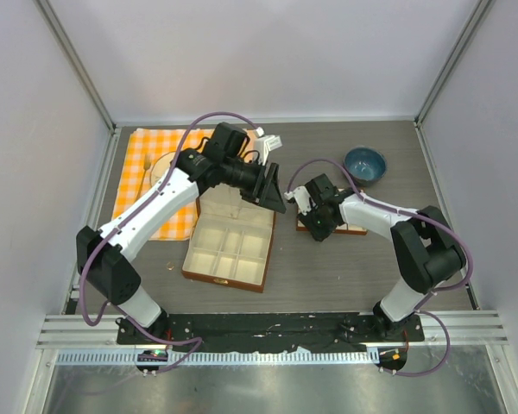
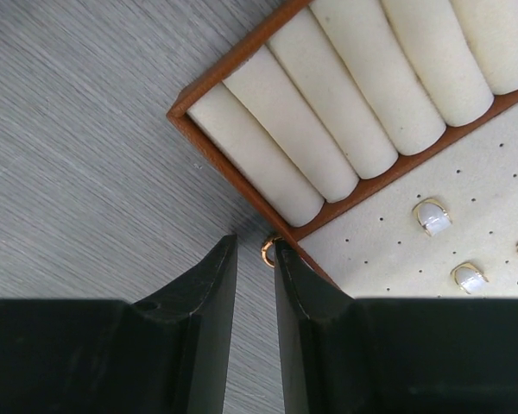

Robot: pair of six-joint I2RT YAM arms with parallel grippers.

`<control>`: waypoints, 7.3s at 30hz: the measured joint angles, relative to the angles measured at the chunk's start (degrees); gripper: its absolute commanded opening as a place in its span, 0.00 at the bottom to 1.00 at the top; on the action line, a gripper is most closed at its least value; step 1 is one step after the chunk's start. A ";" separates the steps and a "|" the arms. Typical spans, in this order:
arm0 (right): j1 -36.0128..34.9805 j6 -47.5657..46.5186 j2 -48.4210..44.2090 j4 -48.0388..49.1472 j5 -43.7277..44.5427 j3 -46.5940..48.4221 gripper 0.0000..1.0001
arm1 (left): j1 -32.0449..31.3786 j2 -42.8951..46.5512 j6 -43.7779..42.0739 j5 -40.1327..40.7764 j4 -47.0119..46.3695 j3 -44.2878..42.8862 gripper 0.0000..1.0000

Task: Organize the mixed jewelry
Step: Pick up the jewelry from the center of the board.

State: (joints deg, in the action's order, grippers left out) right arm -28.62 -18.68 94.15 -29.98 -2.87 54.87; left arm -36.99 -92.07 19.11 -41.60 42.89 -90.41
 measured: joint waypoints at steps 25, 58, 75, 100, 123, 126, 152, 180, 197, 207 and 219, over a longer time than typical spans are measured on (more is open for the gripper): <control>2.45 -0.02 1.46 -0.90 -5.16 0.83 0.01 | 1.84 1.14 1.51 -0.68 -1.22 1.97 0.46; -10.16 -8.94 -13.27 -25.99 -13.94 31.43 0.01 | 18.78 6.71 10.34 -2.97 -7.69 5.49 0.44; 6.23 11.08 -6.62 -17.75 -65.35 56.24 0.01 | 23.98 8.74 14.08 -8.76 -18.03 3.37 0.45; 2.16 25.27 5.88 -6.95 -81.90 68.54 0.01 | 14.75 6.95 41.57 -29.11 -92.39 15.19 0.52; 0.48 31.52 3.69 0.26 -81.96 60.19 0.01 | 14.40 1.97 46.51 -39.63 -116.50 15.37 0.52; 0.22 31.71 3.15 0.79 -82.01 59.84 0.01 | 14.45 1.73 46.56 -39.60 -117.02 15.17 0.50; 0.17 32.92 2.10 2.97 -82.18 57.33 0.01 | 14.88 3.72 53.44 -38.32 -117.98 14.56 0.46; 0.13 34.95 2.10 3.87 -83.19 57.44 0.01 | 14.12 4.63 54.27 -37.97 -118.14 14.58 0.18; 1.86 36.11 2.10 4.83 -83.84 57.53 0.09 | 14.14 4.61 55.98 -37.92 -118.07 14.73 0.00; 4.13 36.61 1.03 5.77 -80.59 55.76 0.36 | 14.10 4.85 57.44 -37.57 -118.07 14.73 0.00; 9.35 33.97 -3.67 2.91 -69.72 54.36 0.38 | 14.12 6.56 47.74 -37.42 -107.80 14.84 0.00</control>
State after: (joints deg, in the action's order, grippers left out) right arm -19.27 15.29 90.48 -27.07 -72.60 109.23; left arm -22.87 -85.52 66.85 -79.02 -64.90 -75.57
